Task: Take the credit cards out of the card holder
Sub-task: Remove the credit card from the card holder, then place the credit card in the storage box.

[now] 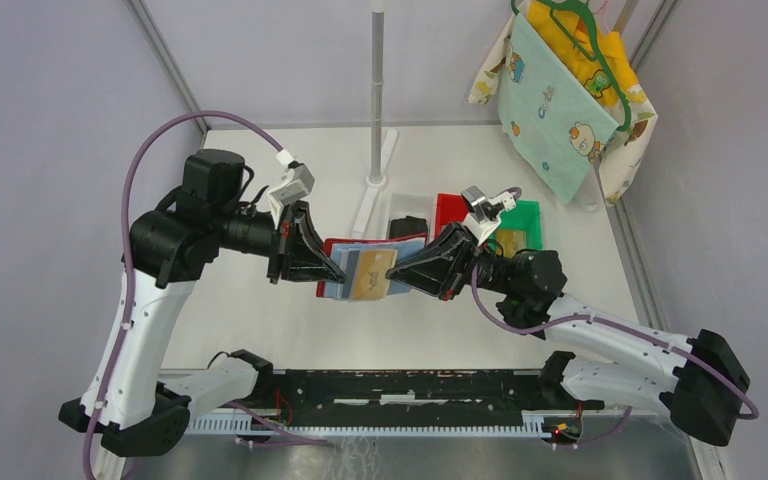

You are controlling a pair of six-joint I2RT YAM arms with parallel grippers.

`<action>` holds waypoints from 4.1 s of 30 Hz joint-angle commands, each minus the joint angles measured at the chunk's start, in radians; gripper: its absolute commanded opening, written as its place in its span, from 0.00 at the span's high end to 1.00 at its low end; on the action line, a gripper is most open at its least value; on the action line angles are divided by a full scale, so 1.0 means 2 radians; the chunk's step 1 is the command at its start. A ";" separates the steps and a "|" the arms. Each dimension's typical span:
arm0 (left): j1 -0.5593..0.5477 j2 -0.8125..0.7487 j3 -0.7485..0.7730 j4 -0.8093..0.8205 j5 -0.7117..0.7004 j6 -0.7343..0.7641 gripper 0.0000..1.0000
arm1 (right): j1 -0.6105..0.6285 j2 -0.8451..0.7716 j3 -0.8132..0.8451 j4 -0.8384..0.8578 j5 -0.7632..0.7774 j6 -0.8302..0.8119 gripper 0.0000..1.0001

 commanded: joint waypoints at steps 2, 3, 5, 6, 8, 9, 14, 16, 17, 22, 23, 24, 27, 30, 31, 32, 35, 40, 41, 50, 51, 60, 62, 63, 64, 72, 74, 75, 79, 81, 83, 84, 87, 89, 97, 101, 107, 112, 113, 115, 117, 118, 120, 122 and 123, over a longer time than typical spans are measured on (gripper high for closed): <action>0.002 -0.003 0.022 0.012 0.030 -0.015 0.98 | -0.002 0.016 0.016 0.097 -0.017 0.034 0.91; 0.002 -0.003 0.022 0.012 0.033 -0.015 0.98 | -0.002 0.022 0.019 0.103 -0.019 0.038 0.90; 0.002 -0.003 0.022 0.012 0.036 -0.015 0.98 | -0.002 0.032 0.023 0.118 -0.021 0.049 0.90; 0.002 -0.003 0.023 0.011 0.037 -0.015 0.98 | -0.002 0.036 0.024 0.128 -0.020 0.054 0.90; 0.002 -0.004 0.023 0.012 0.038 -0.016 0.98 | -0.002 0.040 0.023 0.144 -0.017 0.063 0.90; 0.002 -0.005 0.022 0.011 0.038 -0.016 0.98 | -0.002 0.040 0.023 0.147 -0.016 0.064 0.91; 0.002 -0.005 0.023 0.012 0.038 -0.015 0.98 | -0.001 0.041 0.022 0.145 -0.012 0.064 1.00; 0.002 -0.005 0.024 0.011 0.038 -0.015 0.98 | -0.002 0.039 0.017 0.146 -0.007 0.065 1.00; 0.002 -0.006 0.024 0.011 0.039 -0.015 0.98 | -0.002 0.036 0.014 0.146 -0.004 0.065 1.00; 0.002 -0.005 0.028 0.011 0.041 -0.015 0.98 | -0.002 0.016 0.003 0.119 0.018 0.044 1.00; 0.002 -0.005 0.032 0.011 0.042 -0.015 0.98 | -0.002 0.011 0.001 0.108 0.021 0.038 1.00; 0.002 -0.004 0.033 0.012 0.042 -0.015 0.98 | -0.002 0.007 -0.001 0.099 0.022 0.033 1.00; 0.002 -0.005 0.036 0.013 0.039 -0.016 0.98 | -0.004 -0.012 -0.001 0.052 0.022 0.008 1.00; 0.002 -0.005 0.036 0.015 0.035 -0.016 0.98 | -0.010 -0.037 0.001 -0.012 0.028 -0.024 1.00; 0.002 -0.005 0.036 0.015 0.035 -0.017 0.98 | -0.011 -0.046 0.000 -0.024 0.032 -0.031 1.00; 0.002 -0.005 0.036 0.016 0.035 -0.017 0.98 | -0.013 -0.050 -0.002 -0.028 0.034 -0.033 1.00; 0.002 -0.002 0.038 0.021 0.038 -0.024 0.98 | -0.018 -0.054 -0.005 -0.028 0.030 -0.031 1.00; 0.002 0.000 0.044 0.028 0.014 -0.024 0.98 | -0.058 -0.084 -0.019 -0.052 0.021 -0.022 1.00; 0.002 0.000 0.044 0.032 0.004 -0.025 0.98 | -0.068 -0.094 -0.020 -0.065 0.021 -0.023 1.00; 0.003 0.025 0.048 0.046 -0.133 -0.026 0.98 | -0.162 -0.121 0.006 -0.231 -0.012 -0.055 1.00; 0.003 0.027 0.046 0.045 -0.149 -0.024 0.98 | -0.181 -0.124 0.011 -0.257 -0.018 -0.062 1.00; 0.006 0.025 0.041 0.038 -0.193 -0.001 0.98 | -0.380 -0.137 0.034 -0.424 -0.096 -0.100 1.00; 0.007 0.025 0.042 0.038 -0.192 0.001 0.98 | -0.412 -0.134 0.044 -0.476 -0.089 -0.134 1.00; 0.006 0.024 0.043 0.038 -0.191 0.003 0.98 | -0.423 -0.131 0.059 -0.530 -0.067 -0.168 1.00; 0.007 0.023 0.044 0.037 -0.188 0.004 0.98 | -0.429 -0.127 0.069 -0.564 -0.047 -0.193 1.00; 0.007 0.022 0.050 0.020 -0.123 0.015 0.98 | -0.444 -0.097 0.133 -0.721 0.181 -0.331 1.00; 0.007 0.022 0.049 0.015 -0.104 0.018 0.98 | -0.445 -0.092 0.130 -0.721 0.205 -0.337 1.00; 0.007 0.021 0.047 0.016 -0.094 0.018 0.98 | -0.446 -0.087 0.128 -0.717 0.211 -0.337 1.00; 0.007 0.023 0.047 0.012 -0.051 0.012 0.98 | -0.447 -0.062 0.114 -0.706 0.242 -0.345 1.00; 0.006 0.021 0.049 0.012 -0.034 0.010 0.98 | -0.446 -0.051 0.097 -0.694 0.250 -0.349 1.00; 0.007 0.015 0.049 0.013 -0.020 0.008 0.98 | -0.447 -0.042 0.078 -0.679 0.245 -0.347 1.00; 0.007 0.013 0.049 0.016 -0.013 0.005 0.98 | -0.446 -0.036 0.067 -0.669 0.240 -0.346 1.00; 0.007 0.008 0.045 0.030 0.015 -0.016 0.98 | -0.447 -0.017 0.038 -0.642 0.234 -0.342 1.00; 0.006 0.005 0.044 0.039 0.037 -0.032 0.98 | -0.446 -0.002 0.025 -0.626 0.224 -0.338 1.00; 0.006 -0.017 0.010 0.125 0.089 -0.134 0.98 | -0.447 0.027 0.011 -0.589 0.187 -0.311 1.00; 0.007 -0.021 0.007 0.143 0.097 -0.152 0.98 | -0.446 0.037 0.013 -0.595 0.205 -0.319 1.00; 0.007 -0.023 -0.002 0.145 0.097 -0.151 0.98 | -0.446 0.027 0.037 -0.603 0.219 -0.329 0.76; 0.006 -0.023 -0.007 0.145 0.087 -0.146 0.98 | -0.444 0.024 0.074 -0.624 0.221 -0.334 0.57; 0.006 -0.022 -0.007 0.144 0.083 -0.144 0.98 | -0.444 0.021 0.081 -0.629 0.222 -0.335 0.54; 0.006 -0.021 -0.007 0.137 0.071 -0.134 0.98 | -0.441 0.010 0.094 -0.636 0.226 -0.335 0.50; 0.007 -0.019 -0.005 0.124 0.054 -0.117 0.98 | -0.436 -0.006 0.107 -0.632 0.219 -0.335 0.47; 0.007 -0.015 -0.003 0.114 0.041 -0.105 0.98 | -0.434 -0.014 0.113 -0.631 0.207 -0.334 0.45; 0.006 -0.004 0.006 0.087 0.018 -0.066 0.98 | -0.427 -0.027 0.131 -0.636 0.186 -0.325 0.45; 0.007 0.009 0.014 0.055 0.011 -0.029 0.98 | -0.398 -0.045 0.142 -0.615 0.153 -0.305 0.40; 0.007 0.015 0.014 0.047 0.008 -0.021 0.98 | -0.382 -0.055 0.145 -0.595 0.119 -0.294 0.34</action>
